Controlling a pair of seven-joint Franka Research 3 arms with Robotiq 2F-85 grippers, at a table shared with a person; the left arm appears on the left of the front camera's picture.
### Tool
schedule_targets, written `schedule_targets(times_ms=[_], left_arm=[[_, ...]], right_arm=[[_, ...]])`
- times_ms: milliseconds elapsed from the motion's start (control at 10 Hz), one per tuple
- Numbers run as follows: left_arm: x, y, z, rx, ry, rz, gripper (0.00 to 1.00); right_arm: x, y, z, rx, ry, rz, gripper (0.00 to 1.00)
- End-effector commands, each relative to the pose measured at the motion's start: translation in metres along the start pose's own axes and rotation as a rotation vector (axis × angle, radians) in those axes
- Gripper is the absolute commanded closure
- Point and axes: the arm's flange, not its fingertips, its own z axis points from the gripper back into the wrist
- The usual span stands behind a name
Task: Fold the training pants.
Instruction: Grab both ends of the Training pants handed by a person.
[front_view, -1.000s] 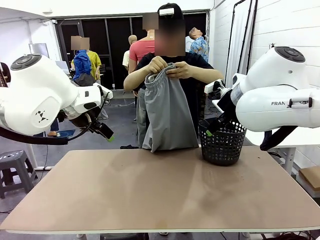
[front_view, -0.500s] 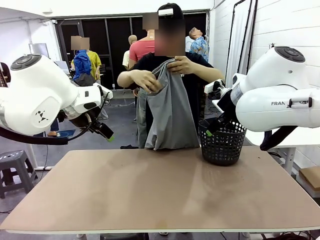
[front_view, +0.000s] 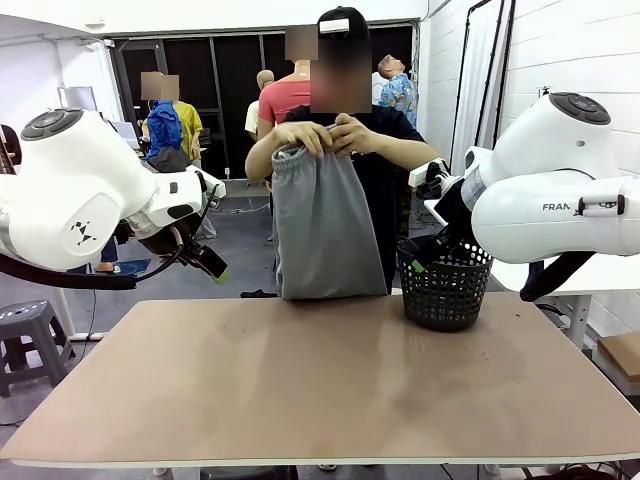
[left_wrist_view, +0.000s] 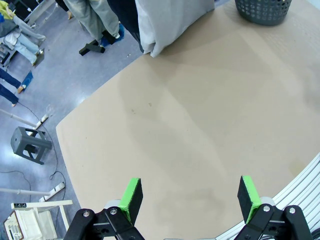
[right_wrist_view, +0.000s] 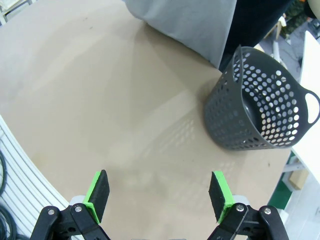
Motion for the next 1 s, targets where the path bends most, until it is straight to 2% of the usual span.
schedule_targets(times_ms=[0, 900], left_arm=[[-0.0002, 0.0009, -0.0004, -0.004, 0.000, -0.005, 0.00], [-0.0002, 0.0009, -0.0004, -0.004, 0.000, -0.005, 0.00]], right_arm=[[-0.0002, 0.0001, -0.0001, 0.011, -0.003, 0.002, 0.00], [-0.0002, 0.0001, -0.0001, 0.011, -0.003, 0.002, 0.00]])
